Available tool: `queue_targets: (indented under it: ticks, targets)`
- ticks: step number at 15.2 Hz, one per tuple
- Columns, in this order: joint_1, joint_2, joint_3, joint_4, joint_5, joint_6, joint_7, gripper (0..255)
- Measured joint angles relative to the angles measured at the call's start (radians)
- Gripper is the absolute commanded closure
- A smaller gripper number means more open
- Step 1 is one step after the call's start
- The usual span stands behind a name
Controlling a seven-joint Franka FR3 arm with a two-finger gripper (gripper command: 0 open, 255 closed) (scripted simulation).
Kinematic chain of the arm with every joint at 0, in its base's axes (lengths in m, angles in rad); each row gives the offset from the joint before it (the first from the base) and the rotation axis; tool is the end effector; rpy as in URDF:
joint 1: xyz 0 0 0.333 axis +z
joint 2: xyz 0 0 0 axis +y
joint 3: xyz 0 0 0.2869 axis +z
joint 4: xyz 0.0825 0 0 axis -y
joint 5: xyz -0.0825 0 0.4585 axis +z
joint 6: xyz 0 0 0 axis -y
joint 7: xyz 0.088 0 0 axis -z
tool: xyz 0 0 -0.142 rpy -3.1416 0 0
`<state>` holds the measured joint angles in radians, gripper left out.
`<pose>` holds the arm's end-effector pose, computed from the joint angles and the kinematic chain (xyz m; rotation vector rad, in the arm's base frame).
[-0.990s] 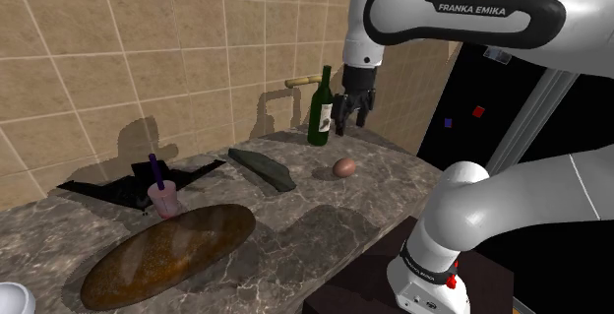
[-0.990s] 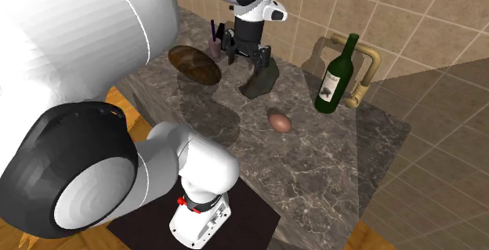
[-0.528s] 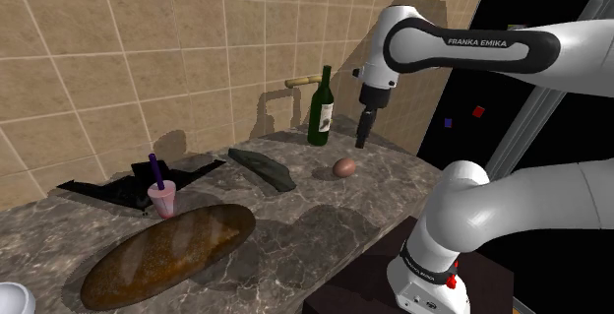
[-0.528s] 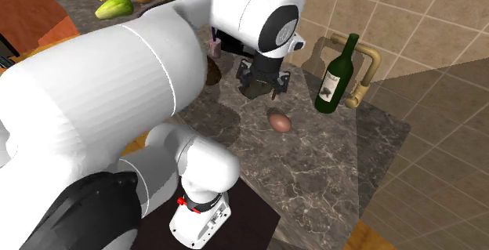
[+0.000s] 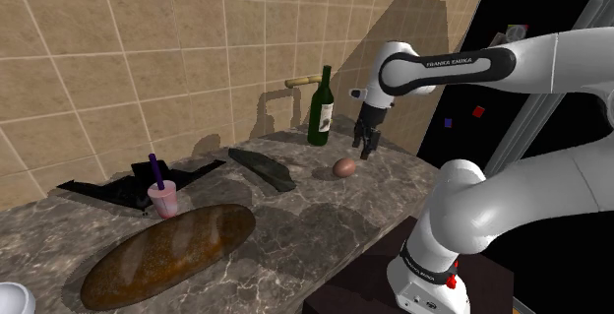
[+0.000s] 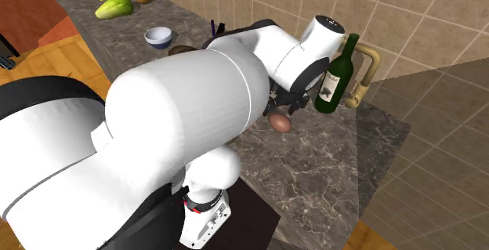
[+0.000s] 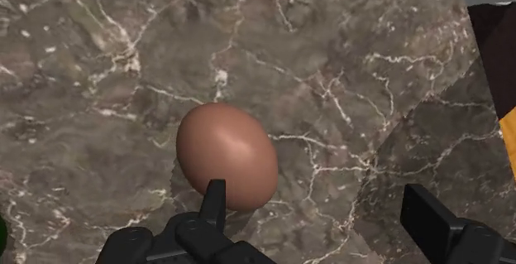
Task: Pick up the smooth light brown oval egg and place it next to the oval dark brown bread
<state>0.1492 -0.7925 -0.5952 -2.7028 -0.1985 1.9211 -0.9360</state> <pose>0.3823 -0.1389 0.3323 -2.7227 -1.0452 -0.1131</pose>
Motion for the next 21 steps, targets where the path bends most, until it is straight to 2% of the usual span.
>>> queue_targets:
  ticks: [4, 6, 13, 19, 20, 21]
  targets:
    - [0.123, 0.133, -0.201, 0.043, -0.015, 0.111, -0.298, 0]
    - [0.179, 0.191, -0.273, 0.054, -0.008, 0.163, -0.396, 0]
    - [0.229, 0.258, -0.339, 0.004, 0.003, 0.281, -0.446, 0]
    - [0.234, 0.265, -0.344, -0.003, 0.005, 0.295, -0.447, 0]
    - [0.234, 0.265, -0.344, -0.003, 0.005, 0.295, -0.447, 255]
    - [0.234, 0.265, -0.344, -0.003, 0.005, 0.295, -0.447, 255]
